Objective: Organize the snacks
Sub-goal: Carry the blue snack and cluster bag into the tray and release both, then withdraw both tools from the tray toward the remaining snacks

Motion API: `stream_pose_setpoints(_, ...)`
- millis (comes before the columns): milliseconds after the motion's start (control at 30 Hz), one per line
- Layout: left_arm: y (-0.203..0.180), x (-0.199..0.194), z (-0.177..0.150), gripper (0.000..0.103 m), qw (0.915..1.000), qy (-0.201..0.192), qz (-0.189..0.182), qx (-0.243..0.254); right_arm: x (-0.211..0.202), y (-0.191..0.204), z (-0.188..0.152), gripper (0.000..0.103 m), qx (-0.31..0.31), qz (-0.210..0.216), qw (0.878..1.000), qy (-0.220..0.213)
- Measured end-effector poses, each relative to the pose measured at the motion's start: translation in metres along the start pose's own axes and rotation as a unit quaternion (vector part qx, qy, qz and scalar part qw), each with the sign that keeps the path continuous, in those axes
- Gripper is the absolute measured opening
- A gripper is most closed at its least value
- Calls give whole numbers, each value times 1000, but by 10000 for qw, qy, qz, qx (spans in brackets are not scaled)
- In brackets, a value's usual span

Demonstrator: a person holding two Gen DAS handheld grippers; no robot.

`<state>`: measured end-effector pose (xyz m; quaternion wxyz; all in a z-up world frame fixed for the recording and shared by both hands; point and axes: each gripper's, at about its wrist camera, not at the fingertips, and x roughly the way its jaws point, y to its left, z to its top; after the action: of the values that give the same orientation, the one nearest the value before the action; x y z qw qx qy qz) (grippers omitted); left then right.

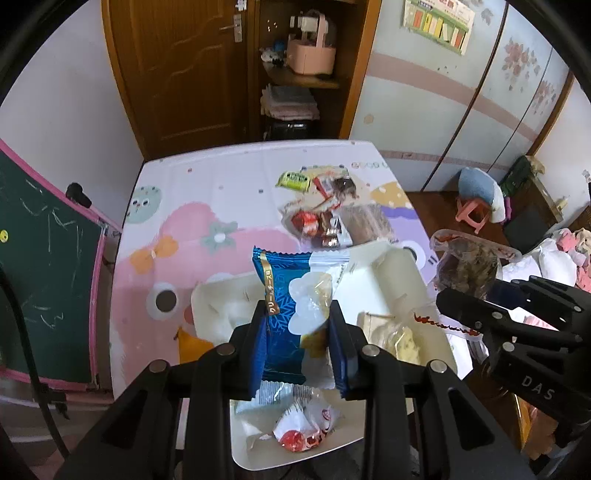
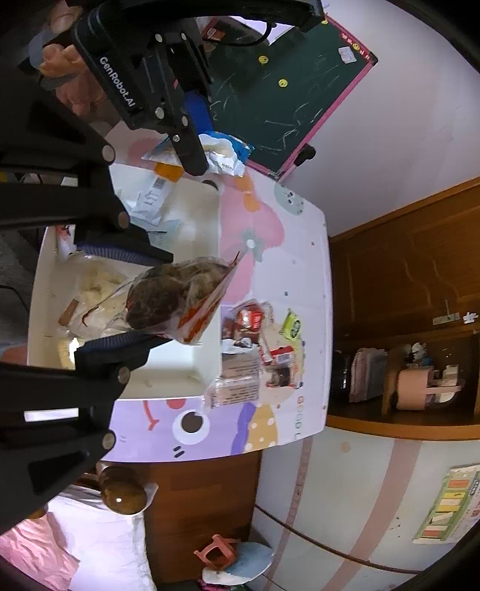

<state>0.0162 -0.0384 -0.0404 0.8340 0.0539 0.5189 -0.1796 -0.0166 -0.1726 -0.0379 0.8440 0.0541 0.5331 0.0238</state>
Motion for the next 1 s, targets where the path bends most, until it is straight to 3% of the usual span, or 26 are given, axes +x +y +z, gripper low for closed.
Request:
stream_pose_setpoints(733,1,56,-38,29,9978,661,92,-4,49,2,-33,36,114,-192,9969,750)
stream_pose_setpoints(833,-3,59,-40,44,9974,682,218,68,54,1,-34,36,150,-240,9962,820)
stream_pose_setpoints(900,-5,60,-41,84,9973,676,286,73,56,0,-34,37,160,-329,9958,838)
stream_pose_setpoints(1000,-8,58,-42,86,9979,550,331,116,58,-3,-34,43,216,-432,9953,843)
